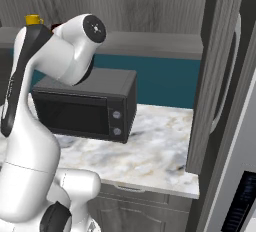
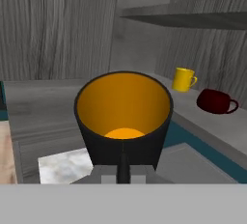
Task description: Pick the mug on the counter and place it in the cabinet with the handle facing the right, like the mugs already inside.
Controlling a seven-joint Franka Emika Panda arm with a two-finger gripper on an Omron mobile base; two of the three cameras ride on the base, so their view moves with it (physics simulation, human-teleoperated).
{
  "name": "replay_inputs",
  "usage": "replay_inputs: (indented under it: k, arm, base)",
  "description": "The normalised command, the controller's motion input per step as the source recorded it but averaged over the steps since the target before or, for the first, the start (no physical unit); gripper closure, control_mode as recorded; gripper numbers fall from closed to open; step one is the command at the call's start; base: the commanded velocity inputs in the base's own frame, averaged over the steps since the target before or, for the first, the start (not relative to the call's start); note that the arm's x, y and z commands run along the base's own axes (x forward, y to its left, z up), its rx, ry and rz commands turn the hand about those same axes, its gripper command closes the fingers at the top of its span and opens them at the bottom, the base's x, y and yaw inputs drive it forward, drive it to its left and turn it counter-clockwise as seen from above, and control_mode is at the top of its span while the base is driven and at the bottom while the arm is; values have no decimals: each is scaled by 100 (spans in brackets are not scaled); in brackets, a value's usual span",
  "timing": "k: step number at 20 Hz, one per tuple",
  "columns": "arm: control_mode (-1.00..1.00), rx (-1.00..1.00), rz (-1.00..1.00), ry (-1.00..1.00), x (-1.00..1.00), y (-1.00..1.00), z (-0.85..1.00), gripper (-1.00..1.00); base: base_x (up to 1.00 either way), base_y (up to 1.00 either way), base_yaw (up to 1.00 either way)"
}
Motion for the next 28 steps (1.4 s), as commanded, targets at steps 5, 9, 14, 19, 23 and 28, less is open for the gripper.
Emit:
replay_inputs:
  k: [5,9,14,19,23,28]
  arm:
    - [-100,4,0,-2,1,0,24,100]
    - [-100,3,0,0,6,0,3,100]
    - [-100,3,0,0,15,0,0,100]
    - [-100,3,0,0,22,0,-3,100]
    - [-100,0,0,0,21,0,-13,100]
    - [-100,0,0,0,15,0,-9,100]
  base:
    - [0,0,0]
    - [0,0,0]
    - [0,0,0]
    - [0,0,0]
    - [0,0,0]
    - [0,0,0]
